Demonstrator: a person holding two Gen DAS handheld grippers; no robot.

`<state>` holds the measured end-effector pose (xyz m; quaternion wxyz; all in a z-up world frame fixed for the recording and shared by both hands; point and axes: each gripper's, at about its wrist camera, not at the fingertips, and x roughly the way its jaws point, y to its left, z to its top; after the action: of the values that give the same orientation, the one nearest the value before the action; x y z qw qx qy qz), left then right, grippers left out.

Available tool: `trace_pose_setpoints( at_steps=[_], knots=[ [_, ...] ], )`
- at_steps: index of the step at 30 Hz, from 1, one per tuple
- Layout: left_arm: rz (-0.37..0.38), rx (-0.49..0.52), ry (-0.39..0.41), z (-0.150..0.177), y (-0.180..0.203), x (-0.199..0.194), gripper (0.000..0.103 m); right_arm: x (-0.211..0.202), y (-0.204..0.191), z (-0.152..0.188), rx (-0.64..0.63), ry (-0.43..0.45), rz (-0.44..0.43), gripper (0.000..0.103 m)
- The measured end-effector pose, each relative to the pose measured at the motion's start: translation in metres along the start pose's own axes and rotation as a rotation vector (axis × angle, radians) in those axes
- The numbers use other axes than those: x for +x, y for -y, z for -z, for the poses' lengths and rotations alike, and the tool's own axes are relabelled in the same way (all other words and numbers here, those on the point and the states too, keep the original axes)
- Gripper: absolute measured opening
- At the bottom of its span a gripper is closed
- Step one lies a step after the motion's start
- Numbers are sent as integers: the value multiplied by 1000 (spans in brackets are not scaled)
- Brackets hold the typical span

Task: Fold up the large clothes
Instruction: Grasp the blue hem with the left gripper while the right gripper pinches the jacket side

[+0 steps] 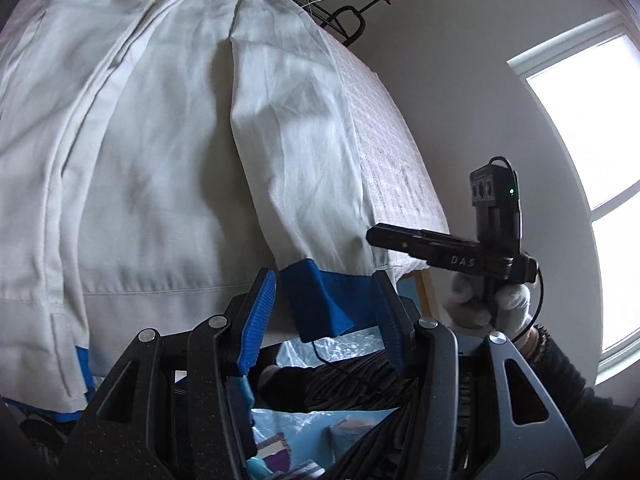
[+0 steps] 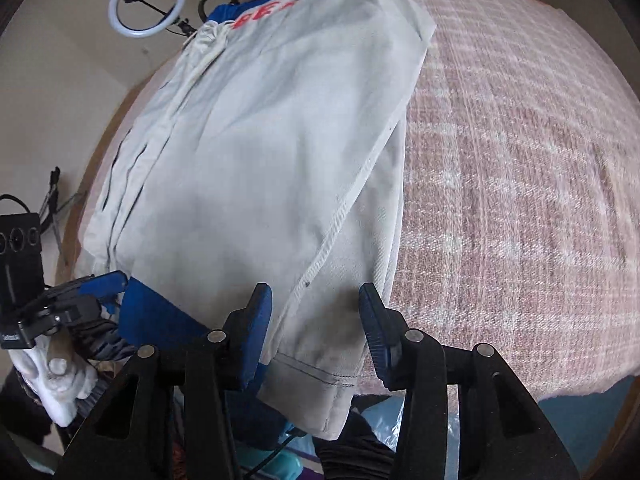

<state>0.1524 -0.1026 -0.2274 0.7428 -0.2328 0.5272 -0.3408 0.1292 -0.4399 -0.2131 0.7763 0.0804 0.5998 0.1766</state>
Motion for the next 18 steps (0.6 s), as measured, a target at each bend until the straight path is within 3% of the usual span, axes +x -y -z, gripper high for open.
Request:
trace_pose_setpoints(
  at_steps=[2,4,5,6,7,11,16,18],
  knots=[
    [15,-4,-23,-3,0,9,50,4,-8,-1,-24,2,-17,43],
    [-22,-9,-43,-4,-4,20,47,12,-17,-4,-48,-9,-14,28],
    [-17,-20,-50,-3,-7,24,26,16,-21,-5,-60,-14,3,24],
    [-8,-36,-68,-1,-12,29,16,17,-25,-4,-75,-2,16,7],
    [-4,-44,-74,1,-14,32,12,20,-29,-6,-81,-4,8,3],
    [35,-49,-56,7,-14,31,5,15,-30,-10,-44,28,-27,2],
    [193,-120,-25,3,0,19,4,-27,-30,-15,-3,119,-60,2],
    [192,-79,-14,4,8,19,3,-42,-31,-21,-5,157,-66,2]
  ],
)
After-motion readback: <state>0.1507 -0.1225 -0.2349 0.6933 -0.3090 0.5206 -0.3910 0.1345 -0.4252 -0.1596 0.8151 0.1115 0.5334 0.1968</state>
